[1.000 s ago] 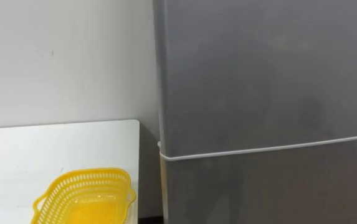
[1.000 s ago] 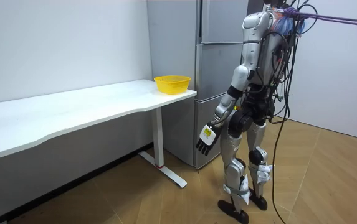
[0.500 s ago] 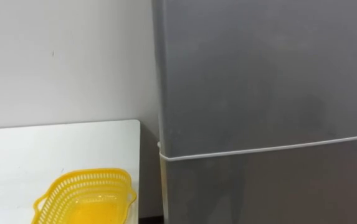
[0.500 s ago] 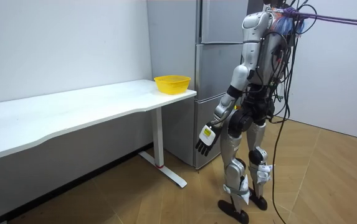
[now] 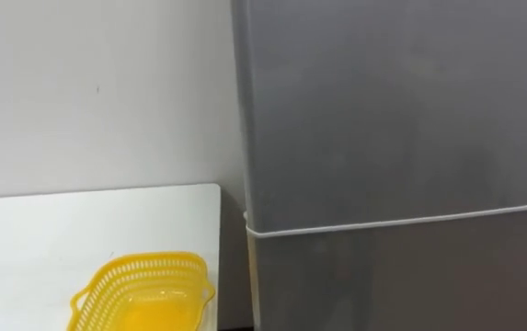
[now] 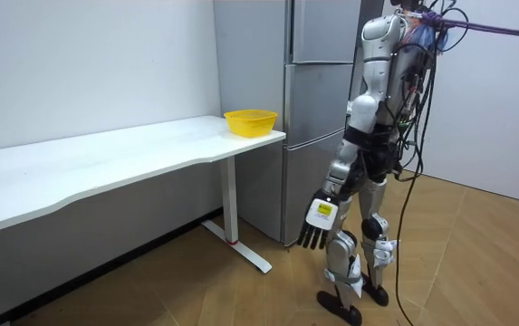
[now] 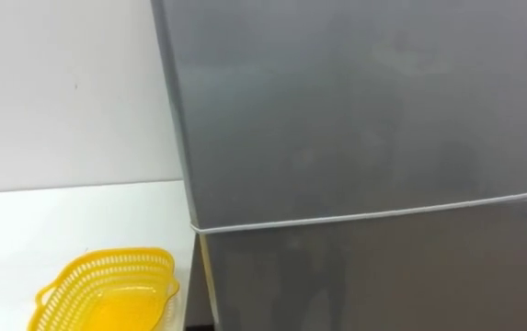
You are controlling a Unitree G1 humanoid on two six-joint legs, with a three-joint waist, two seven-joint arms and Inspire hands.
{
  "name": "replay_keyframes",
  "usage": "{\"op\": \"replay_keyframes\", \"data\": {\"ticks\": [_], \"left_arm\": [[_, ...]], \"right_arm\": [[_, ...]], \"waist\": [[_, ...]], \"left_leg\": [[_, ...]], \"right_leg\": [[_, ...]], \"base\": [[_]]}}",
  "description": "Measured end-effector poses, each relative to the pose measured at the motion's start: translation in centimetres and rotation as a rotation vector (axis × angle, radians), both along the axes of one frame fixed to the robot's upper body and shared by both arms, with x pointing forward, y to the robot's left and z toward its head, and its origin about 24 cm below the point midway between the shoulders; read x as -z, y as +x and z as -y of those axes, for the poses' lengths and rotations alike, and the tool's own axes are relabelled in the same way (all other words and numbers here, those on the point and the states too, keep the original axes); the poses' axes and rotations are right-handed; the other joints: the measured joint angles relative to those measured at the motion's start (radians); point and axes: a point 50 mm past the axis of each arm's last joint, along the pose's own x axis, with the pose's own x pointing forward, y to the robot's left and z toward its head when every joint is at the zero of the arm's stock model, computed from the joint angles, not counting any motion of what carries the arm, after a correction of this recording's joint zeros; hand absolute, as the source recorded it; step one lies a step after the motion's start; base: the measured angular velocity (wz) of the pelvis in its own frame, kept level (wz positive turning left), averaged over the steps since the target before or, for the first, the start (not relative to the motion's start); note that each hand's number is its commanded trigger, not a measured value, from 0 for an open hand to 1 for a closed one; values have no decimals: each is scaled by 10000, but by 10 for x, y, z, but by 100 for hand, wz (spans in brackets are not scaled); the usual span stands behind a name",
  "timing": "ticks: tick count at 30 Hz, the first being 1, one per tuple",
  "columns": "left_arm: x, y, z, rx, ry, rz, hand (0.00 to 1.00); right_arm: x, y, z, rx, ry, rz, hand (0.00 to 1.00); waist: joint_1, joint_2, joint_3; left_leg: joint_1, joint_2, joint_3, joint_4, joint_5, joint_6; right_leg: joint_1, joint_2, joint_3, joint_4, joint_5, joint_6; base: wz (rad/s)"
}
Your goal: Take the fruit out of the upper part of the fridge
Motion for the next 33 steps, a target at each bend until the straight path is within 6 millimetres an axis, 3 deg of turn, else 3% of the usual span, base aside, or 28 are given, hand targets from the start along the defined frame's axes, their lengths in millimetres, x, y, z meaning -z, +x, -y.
{"op": "replay_keyframes", "data": {"ticks": [9, 19, 26, 30, 33], "left_arm": [[-3, 1, -10, -5305, 17, 965, 0], [-15, 36, -24, -10958, -588, 3008, 0], [-31, 62, -40, -12372, -267, 4103, 0], [-55, 81, -58, -12734, 421, 5238, 0], [-83, 100, -77, -13083, 825, 6359, 0]], "right_arm": [[0, -3, 0, 172, -11, -172, 0], [0, 2, 0, -535, -554, -320, 0], [-3, 10, 4, -1367, -1143, 28, 0], [-4, 14, 6, -2147, -1414, 288, 0], [-6, 9, 10, -2399, -1763, 371, 0]], "waist": [[197, -170, -11], [570, -238, -11], [576, -62, 20], [607, -22, -3], [853, 30, -20]], "left_leg": [[9, -36, -34, -46, 2, 0], [-36, -120, -295, -30, -6, 20], [-103, -127, -338, -28, -8, 43], [-239, -124, -316, -5, 6, 51], [-280, -129, -320, -20, 18, 67]], "right_leg": [[-25, -36, -111, -12, -16, 20], [-58, -61, -308, 73, -34, 54], [-180, -50, -262, 194, -33, 54], [-336, -47, -229, 254, -32, 52], [-448, -67, -243, 359, -32, 52]], "base": [[0], [5], [-2], [-2], [-1]]}}
